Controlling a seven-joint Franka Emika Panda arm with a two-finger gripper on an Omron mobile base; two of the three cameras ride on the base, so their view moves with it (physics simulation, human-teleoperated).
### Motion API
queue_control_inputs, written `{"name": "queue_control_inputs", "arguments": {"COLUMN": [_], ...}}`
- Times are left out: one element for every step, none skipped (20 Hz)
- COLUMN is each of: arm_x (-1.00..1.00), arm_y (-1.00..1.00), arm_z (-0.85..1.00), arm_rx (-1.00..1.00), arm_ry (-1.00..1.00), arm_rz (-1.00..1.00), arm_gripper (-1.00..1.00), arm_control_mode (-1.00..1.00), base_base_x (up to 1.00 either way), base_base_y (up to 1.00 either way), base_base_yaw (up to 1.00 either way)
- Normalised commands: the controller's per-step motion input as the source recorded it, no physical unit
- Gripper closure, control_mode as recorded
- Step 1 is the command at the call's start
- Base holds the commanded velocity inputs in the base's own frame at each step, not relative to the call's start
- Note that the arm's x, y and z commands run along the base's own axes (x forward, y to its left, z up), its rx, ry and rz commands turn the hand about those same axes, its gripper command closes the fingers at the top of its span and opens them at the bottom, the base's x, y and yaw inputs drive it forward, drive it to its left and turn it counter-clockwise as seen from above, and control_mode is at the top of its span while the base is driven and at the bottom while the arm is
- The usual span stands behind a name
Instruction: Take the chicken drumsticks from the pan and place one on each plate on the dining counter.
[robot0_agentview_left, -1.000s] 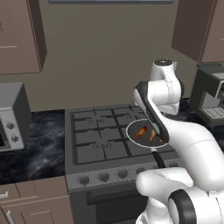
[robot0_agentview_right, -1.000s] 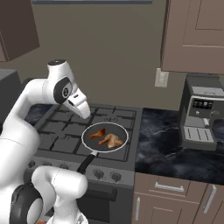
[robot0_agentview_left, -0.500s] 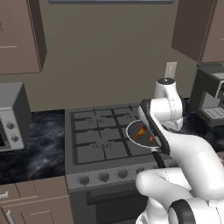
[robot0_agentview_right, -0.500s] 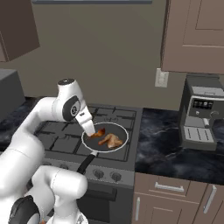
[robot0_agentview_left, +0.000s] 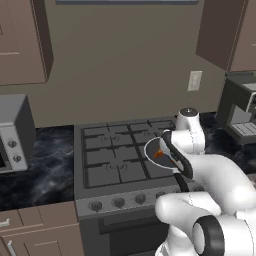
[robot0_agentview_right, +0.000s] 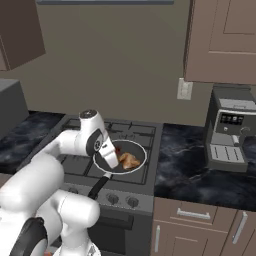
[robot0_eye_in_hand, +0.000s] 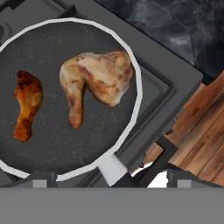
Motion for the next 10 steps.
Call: {"name": "queue_control_inputs", "arguments": {"arm_x": [0.61, 0.60, 0.63, 0.61, 0.59, 0.61, 0.61, 0.59, 0.61, 0.61], "arm_y": [-0.04, -0.04, -0.04, -0.02, -0.06, -0.03, -0.04, -0.05, -0.04, -0.09], "arm_z": [-0.54, -0.52, -0.46, -0.45, -0.45, -0.43, -0.41, -0.39, -0.39, -0.38], "arm_rx": [0.02, 0.02, 0.03, 0.03, 0.03, 0.03, 0.03, 0.03, 0.03, 0.03], "arm_ry": [0.00, 0.00, 0.00, 0.00, 0.00, 0.00, 0.00, 0.00, 0.00, 0.02], "arm_rz": [0.00, 0.00, 0.00, 0.00, 0.00, 0.00, 0.00, 0.00, 0.00, 0.00], "arm_gripper": [-1.00, -1.00, -1.00, -1.00, -1.00, -1.00, -1.00, -1.00, -1.00, -1.00], "arm_control_mode": [-1.00, -1.00, -1.00, -1.00, -1.00, -1.00, -1.00, -1.00, -1.00, -1.00], "base_base_x": [0.00, 0.00, 0.00, 0.00, 0.00, 0.00, 0.00, 0.00, 0.00, 0.00], "base_base_y": [0.00, 0.00, 0.00, 0.00, 0.00, 0.00, 0.00, 0.00, 0.00, 0.00], "base_base_yaw": [0.00, 0.00, 0.00, 0.00, 0.00, 0.00, 0.00, 0.00, 0.00, 0.00]}}
